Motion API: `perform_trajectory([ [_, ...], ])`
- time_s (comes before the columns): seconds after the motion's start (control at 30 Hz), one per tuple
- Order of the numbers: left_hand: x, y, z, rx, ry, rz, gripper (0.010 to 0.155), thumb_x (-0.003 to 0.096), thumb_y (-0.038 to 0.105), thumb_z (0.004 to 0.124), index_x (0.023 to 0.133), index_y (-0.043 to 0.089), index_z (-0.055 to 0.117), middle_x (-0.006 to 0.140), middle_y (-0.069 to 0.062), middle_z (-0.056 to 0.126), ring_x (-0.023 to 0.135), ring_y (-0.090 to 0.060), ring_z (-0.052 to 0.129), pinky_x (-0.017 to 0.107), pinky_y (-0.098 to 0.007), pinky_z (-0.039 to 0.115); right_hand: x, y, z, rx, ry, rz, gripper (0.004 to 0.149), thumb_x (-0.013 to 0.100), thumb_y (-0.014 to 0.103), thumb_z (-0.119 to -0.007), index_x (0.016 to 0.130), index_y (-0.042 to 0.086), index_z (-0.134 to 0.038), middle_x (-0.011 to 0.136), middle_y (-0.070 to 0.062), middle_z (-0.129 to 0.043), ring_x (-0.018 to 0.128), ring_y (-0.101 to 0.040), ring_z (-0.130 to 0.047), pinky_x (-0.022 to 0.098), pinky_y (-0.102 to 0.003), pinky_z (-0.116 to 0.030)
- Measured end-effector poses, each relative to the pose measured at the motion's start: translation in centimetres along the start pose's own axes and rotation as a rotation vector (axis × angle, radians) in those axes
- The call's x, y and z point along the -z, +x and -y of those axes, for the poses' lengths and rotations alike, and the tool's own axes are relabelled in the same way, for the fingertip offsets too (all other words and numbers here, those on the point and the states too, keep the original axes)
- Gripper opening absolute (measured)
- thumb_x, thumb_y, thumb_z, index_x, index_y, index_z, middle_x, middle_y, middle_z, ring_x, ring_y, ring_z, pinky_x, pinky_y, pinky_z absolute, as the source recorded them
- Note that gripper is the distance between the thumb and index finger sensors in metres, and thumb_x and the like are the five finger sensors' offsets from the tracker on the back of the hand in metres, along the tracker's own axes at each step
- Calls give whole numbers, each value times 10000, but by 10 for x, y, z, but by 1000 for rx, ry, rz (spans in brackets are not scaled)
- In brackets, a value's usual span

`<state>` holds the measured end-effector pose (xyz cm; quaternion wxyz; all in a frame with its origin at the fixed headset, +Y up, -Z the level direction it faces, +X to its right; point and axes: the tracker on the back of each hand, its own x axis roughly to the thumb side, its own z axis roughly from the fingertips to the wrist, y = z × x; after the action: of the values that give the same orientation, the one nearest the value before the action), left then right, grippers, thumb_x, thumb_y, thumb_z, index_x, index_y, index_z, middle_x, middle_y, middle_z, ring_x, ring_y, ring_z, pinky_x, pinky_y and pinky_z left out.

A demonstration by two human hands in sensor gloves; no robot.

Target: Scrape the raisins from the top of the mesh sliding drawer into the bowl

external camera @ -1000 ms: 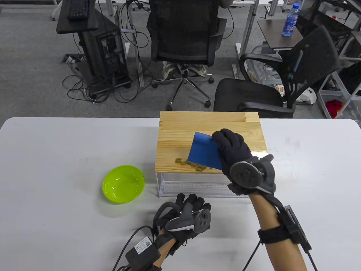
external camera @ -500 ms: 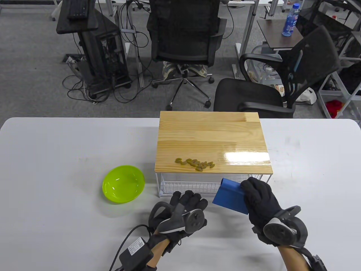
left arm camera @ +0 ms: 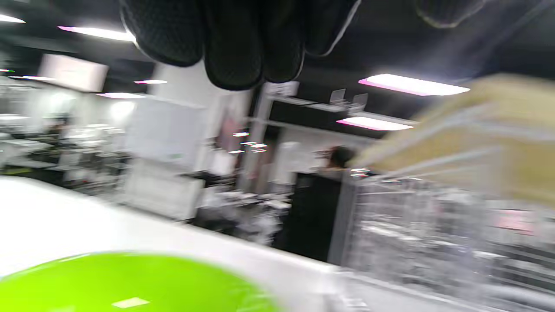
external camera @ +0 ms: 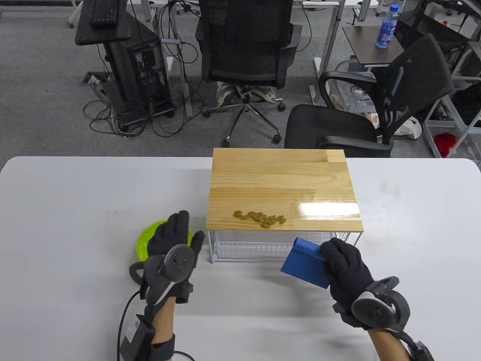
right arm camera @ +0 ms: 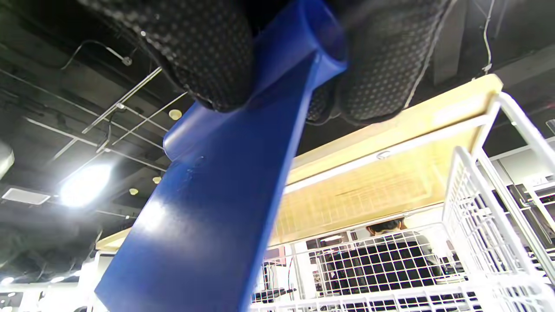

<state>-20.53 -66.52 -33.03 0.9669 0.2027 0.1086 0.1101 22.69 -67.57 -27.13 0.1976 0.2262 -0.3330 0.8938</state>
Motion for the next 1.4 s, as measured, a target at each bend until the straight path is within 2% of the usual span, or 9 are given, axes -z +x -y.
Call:
perform_trajectory([
  [0.07,9,-33,17,25,-60,-200,662,514,595,677,1083,258,642,1071,-66,786,870,-310,916,638,-477,805,0,-2,0,7,-3,-12,557,504,185,-820,1011,115,-602,1019,-180,-621,833,-456,-817,579,-566,-764],
  [0.23,17,-75,50,30,-311,-503,720,528,585,697,1119,193,577,1088,-129,738,810,-320,945,579,-441,854,0,-4,-3,47,8,-44,556,504,186,-819,1011,113,-603,1018,-181,-623,832,-459,-817,579,-567,-764],
  [0.47,18,-84,71,2,-473,-612,759,539,572,709,1149,171,503,1114,-150,693,787,-306,960,550,-399,877,2,-7,-4,69,17,-63,552,506,188,-818,1010,115,-605,1017,-179,-625,832,-459,-818,580,-567,-764],
  [0.63,17,-98,81,-214,-592,-678,759,552,520,726,1157,146,461,1106,-167,689,735,-270,992,519,-361,895,2,-10,-7,115,40,-91,549,506,189,-819,1009,117,-609,1017,-178,-627,833,-463,-817,580,-568,-763],
  [0.77,19,-104,90,-237,-616,-677,720,557,465,737,1149,148,476,1048,-135,770,639,-193,1049,454,-294,934,3,-9,-11,164,50,-121,548,507,189,-819,1009,117,-611,1017,-179,-628,835,-467,-813,581,-570,-761],
  [0.97,20,-110,92,-255,-496,-685,570,549,318,759,1075,137,639,884,-102,925,445,-106,1111,312,-220,971,3,-2,-15,126,66,-88,544,508,191,-818,1007,121,-613,1017,-175,-631,835,-463,-816,582,-568,-762],
  [1.07,20,-115,90,-340,-464,-699,532,534,282,795,1033,122,707,834,-126,958,356,-148,1122,246,-230,972,5,0,-16,141,62,-88,544,508,190,-817,1007,119,-612,1016,-174,-630,834,-464,-815,582,-569,-761],
  [1.27,18,-119,47,-487,-235,-667,507,514,271,812,995,121,752,808,-120,974,275,-162,1116,189,-228,961,3,-1,-16,134,73,-77,545,506,188,-819,1006,119,-613,1016,-175,-629,831,-466,-816,581,-569,-762],
  [1.4,17,-105,6,-567,-105,-554,503,511,267,813,989,119,757,814,-125,972,248,-165,1107,167,-226,953,6,-4,-12,158,54,-99,544,507,186,-818,1006,118,-613,1017,-178,-627,831,-465,-816,582,-568,-762],
])
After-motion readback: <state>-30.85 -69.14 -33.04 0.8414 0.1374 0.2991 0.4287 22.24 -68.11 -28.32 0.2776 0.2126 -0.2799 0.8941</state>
